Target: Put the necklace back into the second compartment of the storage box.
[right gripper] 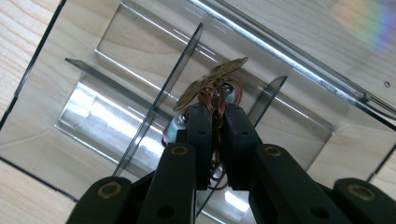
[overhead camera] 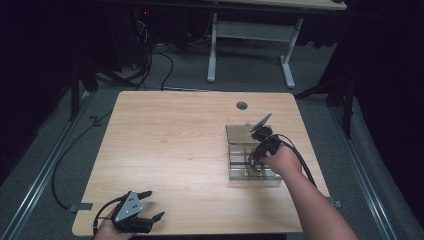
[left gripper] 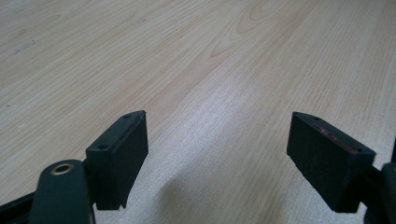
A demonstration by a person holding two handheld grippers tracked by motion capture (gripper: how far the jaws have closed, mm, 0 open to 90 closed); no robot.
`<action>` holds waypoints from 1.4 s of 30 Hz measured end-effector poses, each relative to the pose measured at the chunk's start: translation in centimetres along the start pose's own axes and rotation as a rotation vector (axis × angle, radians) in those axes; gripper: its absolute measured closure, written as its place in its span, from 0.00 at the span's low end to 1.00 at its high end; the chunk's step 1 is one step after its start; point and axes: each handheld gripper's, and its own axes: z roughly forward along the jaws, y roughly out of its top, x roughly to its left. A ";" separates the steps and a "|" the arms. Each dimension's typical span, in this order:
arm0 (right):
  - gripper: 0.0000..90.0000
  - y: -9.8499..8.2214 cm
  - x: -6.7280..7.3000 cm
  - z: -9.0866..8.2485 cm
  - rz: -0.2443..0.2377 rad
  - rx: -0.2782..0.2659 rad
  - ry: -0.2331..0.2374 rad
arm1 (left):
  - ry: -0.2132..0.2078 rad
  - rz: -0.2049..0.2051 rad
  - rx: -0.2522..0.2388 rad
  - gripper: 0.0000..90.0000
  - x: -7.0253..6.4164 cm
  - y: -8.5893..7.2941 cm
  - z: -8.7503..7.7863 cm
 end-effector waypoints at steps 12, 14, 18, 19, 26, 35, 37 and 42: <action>0.92 0.8 -0.3 1.7 0.018 0.014 -0.010 | 0.000 0.000 0.000 0.23 0.0 0.0 0.0; 0.92 0.9 -0.4 2.0 0.013 0.011 -0.018 | 0.000 0.000 0.000 0.23 0.0 0.0 0.0; 0.85 0.8 -0.5 1.6 0.016 0.005 -0.027 | 0.000 -0.001 0.000 0.23 0.0 0.0 0.0; 0.84 0.7 -0.4 1.3 0.030 -0.001 -0.031 | 0.000 -0.001 0.001 0.23 0.0 0.0 0.0; 0.80 -0.2 0.1 -1.3 0.029 -0.056 -0.021 | 0.000 0.003 0.005 0.24 0.0 0.0 0.0; 0.82 -1.6 1.7 -0.3 -0.006 0.025 0.040 | 0.002 0.004 0.002 0.24 -0.1 0.0 0.0; 0.82 -1.8 1.7 0.4 -0.009 0.034 0.056 | 0.001 0.003 0.002 0.24 0.0 0.0 0.0; 0.81 -1.9 1.7 1.5 -0.005 0.066 0.050 | -0.002 0.002 0.004 0.24 0.0 0.0 0.0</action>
